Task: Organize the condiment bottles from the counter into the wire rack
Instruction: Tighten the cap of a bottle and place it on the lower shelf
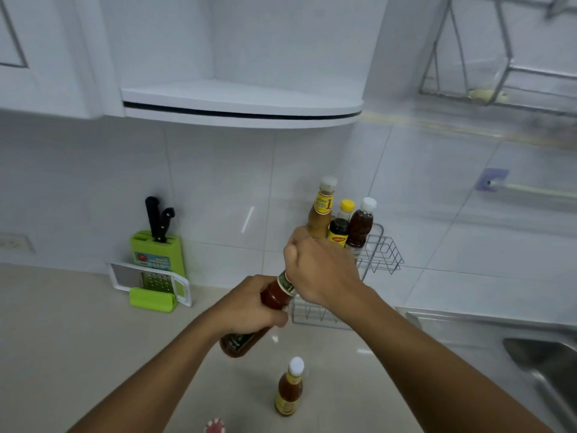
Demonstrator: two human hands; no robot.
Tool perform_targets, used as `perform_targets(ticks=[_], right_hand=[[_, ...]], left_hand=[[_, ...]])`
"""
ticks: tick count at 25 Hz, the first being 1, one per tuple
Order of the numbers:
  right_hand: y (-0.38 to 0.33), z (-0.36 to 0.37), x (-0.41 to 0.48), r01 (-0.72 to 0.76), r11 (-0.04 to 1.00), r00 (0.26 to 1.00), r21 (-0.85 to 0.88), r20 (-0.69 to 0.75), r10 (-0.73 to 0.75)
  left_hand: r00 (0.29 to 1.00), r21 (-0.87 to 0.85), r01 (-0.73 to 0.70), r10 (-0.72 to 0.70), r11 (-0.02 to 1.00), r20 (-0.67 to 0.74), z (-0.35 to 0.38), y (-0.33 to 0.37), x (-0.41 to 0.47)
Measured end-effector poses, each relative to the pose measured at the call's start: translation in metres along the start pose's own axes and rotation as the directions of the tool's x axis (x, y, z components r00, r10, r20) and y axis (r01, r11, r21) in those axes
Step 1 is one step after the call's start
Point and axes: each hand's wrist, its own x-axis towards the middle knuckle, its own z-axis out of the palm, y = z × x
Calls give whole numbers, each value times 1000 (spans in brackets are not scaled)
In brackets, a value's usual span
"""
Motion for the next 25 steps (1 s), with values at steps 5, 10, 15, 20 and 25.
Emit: perform_targets(ticks=[5,10,15,20,25], right_hand=[[19,11,-2,-269,957,957,110,-78,278],[63,31,-14,-432,388,902,814,391,183],[97,75,-23,-332,473,943,817,273,190],[127,113,-19,-486,459,844,744,264,467],[147,162,-17,-534,469,765,703,166,622]], left_hand=[[847,449,45,204,892,-491,34,7,13],[961,145,21,20,989,-274,24,16,40],[997,70,-64,66,995,-27,45,-3,70],[983,41,132,-136,990,120,45,-75,95],[923,-11,381,-380,924,61,59,-130,120]])
